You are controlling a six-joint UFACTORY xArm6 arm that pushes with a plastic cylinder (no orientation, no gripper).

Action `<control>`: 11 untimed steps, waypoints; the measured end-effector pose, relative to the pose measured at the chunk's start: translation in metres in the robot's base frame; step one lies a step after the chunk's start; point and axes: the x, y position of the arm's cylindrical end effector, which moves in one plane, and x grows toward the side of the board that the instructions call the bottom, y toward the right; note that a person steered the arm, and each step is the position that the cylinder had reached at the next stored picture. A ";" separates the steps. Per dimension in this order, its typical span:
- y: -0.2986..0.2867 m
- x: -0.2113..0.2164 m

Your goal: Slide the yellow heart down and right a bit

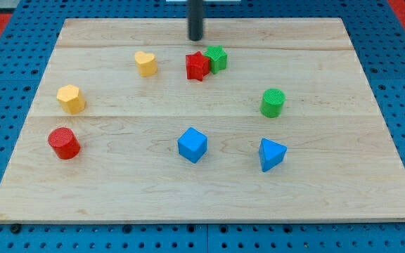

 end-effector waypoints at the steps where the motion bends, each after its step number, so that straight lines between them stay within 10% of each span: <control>1: -0.067 0.000; 11: -0.059 0.074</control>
